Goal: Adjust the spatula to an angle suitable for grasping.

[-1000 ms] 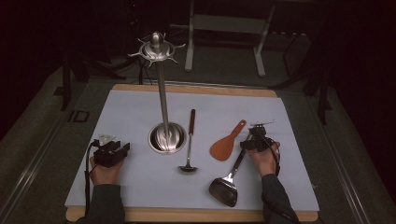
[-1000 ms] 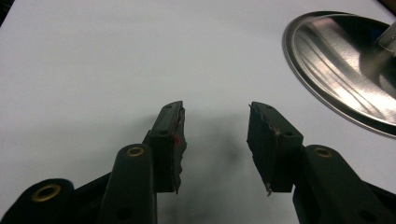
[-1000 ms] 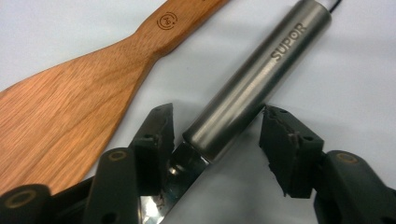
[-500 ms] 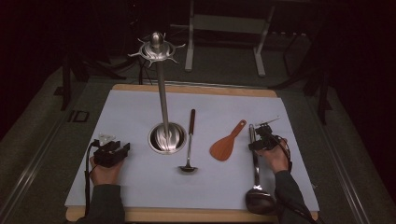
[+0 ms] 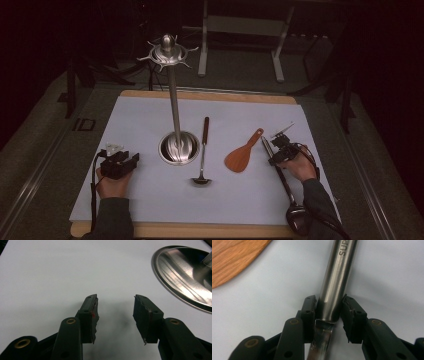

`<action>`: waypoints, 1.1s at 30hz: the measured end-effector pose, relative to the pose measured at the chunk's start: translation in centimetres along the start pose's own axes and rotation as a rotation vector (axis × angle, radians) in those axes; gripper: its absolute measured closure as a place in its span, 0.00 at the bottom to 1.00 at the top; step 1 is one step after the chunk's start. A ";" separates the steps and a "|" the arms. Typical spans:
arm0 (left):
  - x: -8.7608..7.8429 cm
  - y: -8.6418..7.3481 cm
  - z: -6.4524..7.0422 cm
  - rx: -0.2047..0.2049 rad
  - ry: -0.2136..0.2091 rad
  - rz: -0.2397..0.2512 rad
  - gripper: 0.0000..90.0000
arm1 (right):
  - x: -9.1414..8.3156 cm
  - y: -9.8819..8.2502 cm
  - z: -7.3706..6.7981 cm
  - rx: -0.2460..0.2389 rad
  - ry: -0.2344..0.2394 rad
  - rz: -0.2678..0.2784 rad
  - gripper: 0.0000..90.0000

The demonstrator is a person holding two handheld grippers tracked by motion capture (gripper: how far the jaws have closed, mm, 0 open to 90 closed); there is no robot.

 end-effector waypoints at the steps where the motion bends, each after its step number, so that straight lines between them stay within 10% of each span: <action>1: 0.0 0.0 0.0 0.000 0.000 0.000 0.61 | 0.0 0.0 0.0 0.000 0.000 0.000 0.72; 17: 0.0 0.0 0.0 -0.002 -0.001 -0.002 0.61 | 0.1 0.9 0.0 0.061 -0.003 -0.123 0.74; 33: 0.0 0.0 0.0 0.002 -0.001 0.002 0.61 | -0.6 0.7 -0.6 0.054 0.053 -0.074 0.75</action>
Point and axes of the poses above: each handheld gripper's, and its own axes: x roughly forward along the jaws, y roughly out of its top, z roughly to its right, the point moved 5 cm from there along x, roughly forward along the jaws, and after that the axes turned 9 degrees about -z, right-handed, at the moved point
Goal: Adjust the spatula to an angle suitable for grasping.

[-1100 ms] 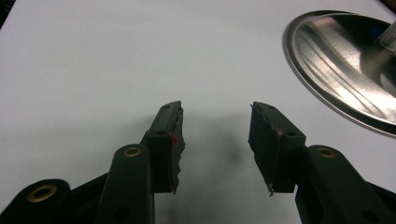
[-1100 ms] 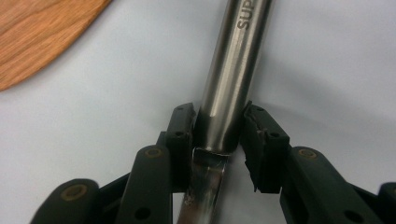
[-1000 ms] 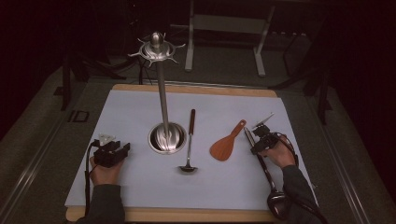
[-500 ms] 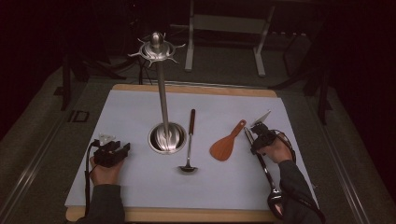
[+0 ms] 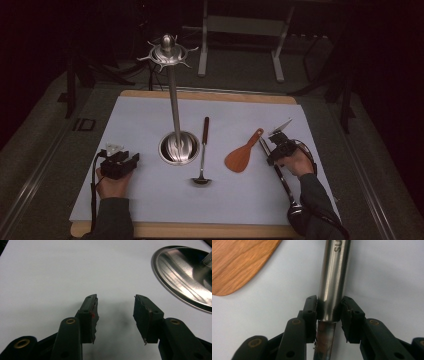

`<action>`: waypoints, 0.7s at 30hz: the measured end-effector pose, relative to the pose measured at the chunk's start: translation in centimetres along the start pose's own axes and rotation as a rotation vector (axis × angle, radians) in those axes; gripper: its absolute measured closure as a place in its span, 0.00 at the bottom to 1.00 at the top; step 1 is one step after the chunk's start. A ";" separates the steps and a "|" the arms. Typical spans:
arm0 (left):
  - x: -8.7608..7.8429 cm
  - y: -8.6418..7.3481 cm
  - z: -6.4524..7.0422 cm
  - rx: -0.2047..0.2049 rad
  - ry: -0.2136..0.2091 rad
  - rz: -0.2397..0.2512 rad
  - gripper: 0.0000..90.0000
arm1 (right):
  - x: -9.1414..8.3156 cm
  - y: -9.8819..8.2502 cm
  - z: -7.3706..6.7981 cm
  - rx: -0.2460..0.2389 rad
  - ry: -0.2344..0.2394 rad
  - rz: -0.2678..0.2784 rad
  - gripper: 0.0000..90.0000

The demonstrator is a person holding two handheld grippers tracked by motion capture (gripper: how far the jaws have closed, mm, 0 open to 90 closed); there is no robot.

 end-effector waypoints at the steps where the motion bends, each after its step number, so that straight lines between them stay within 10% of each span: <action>1: 0.0 0.0 0.0 -0.001 0.000 -0.001 0.61 | -0.1 0.0 -0.1 -0.003 -0.001 0.002 0.75; 21: 0.0 0.0 0.0 -0.005 -0.005 0.005 0.60 | -1.2 0.5 -1.7 -0.101 0.002 0.052 0.76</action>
Point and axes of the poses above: each handheld gripper's, and its own axes: x roughly forward along the jaws, y roughly out of its top, z roughly to its right, the point moved 5 cm from there along x, roughly forward along the jaws, and after that the axes turned 9 degrees about -z, right-handed, at the moved point
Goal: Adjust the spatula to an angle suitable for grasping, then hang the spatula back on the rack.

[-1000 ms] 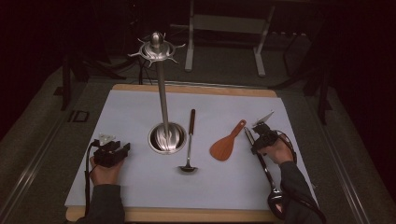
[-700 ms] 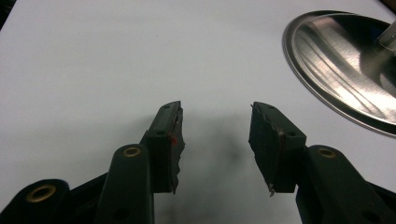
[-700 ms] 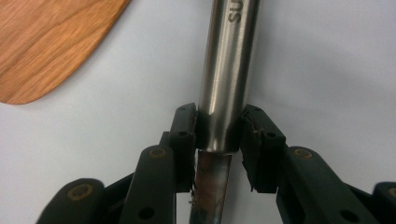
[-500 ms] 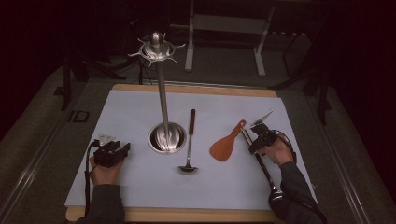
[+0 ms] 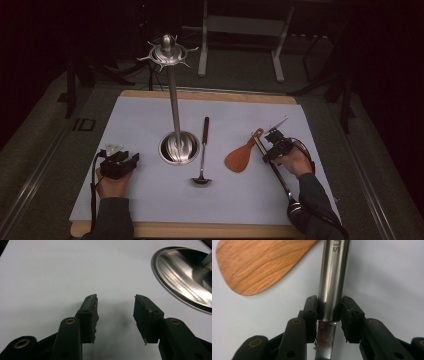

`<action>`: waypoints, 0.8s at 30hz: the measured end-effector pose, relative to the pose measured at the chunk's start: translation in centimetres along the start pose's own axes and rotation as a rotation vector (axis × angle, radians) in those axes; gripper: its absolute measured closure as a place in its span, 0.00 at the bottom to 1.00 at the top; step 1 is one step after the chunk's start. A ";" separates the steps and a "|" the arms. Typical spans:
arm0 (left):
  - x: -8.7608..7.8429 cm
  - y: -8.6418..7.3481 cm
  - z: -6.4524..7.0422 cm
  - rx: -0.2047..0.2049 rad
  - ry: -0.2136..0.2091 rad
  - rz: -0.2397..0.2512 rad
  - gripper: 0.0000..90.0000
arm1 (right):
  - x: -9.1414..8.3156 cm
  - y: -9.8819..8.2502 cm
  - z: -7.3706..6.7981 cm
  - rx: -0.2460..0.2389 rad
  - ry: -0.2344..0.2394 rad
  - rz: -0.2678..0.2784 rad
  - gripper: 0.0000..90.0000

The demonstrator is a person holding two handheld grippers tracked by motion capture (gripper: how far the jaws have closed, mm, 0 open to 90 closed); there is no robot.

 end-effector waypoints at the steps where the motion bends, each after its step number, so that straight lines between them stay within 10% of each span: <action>1: 0.0 0.0 0.0 0.000 0.000 0.000 0.60 | -0.1 0.0 -0.1 -0.006 0.001 0.002 0.76; 24: -0.2 0.0 0.1 0.004 -0.008 0.021 0.60 | -0.9 0.4 -1.1 -0.068 0.049 0.073 0.76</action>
Point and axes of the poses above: each handheld gripper's, and its own axes: x roughly forward along the jaws, y roughly out of its top, z roughly to its right, the point moved 5 cm from there along x, roughly forward along the jaws, and after that the axes turned 9 degrees about -z, right-handed, at the moved point
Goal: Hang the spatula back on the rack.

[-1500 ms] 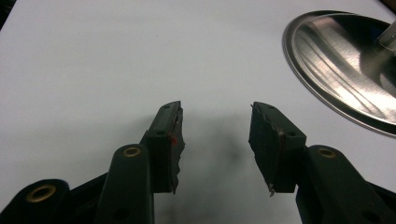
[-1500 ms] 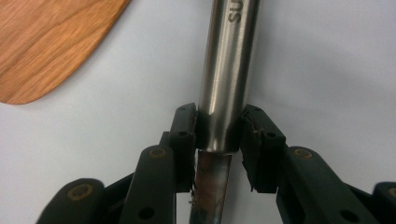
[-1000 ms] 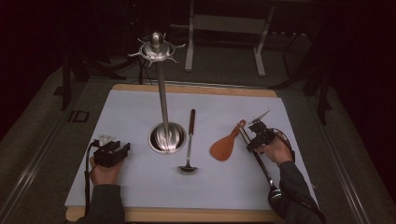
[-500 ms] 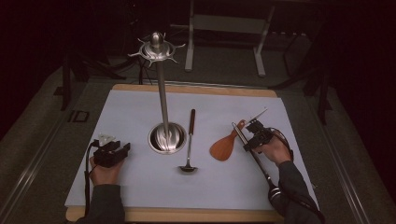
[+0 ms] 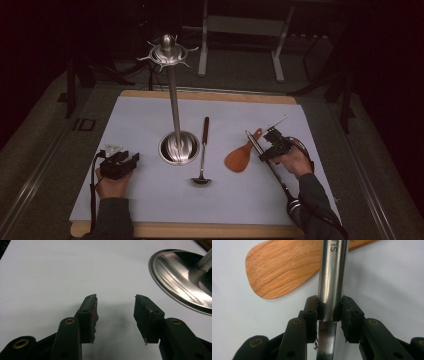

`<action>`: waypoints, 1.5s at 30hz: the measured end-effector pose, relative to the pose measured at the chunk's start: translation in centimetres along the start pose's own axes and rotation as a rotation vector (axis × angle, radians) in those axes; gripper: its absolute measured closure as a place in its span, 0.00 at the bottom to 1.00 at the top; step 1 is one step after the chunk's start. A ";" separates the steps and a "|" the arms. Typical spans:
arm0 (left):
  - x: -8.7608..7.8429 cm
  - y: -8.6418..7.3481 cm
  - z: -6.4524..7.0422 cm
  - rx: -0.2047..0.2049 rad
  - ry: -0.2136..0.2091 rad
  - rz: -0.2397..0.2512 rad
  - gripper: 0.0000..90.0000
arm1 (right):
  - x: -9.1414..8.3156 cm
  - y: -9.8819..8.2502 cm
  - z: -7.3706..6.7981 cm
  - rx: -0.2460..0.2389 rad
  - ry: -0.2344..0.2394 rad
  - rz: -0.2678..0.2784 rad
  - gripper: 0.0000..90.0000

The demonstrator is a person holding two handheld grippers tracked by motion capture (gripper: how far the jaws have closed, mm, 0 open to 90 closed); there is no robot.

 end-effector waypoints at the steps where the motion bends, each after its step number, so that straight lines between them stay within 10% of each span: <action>1: 0.0 0.0 0.0 -0.001 -0.001 0.000 0.60 | -0.1 0.0 -0.1 -0.008 0.004 0.005 0.76; 45: -0.1 0.0 -0.2 -0.014 -0.006 0.005 0.59 | -2.0 1.4 -3.6 -0.161 0.027 0.127 0.77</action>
Point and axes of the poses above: each handheld gripper's, and its own axes: x roughly forward along the jaws, y roughly out of its top, z roughly to its right, the point moved 5 cm from there along x, roughly forward along the jaws, and after that the axes turned 9 degrees about -z, right-handed, at the moved point
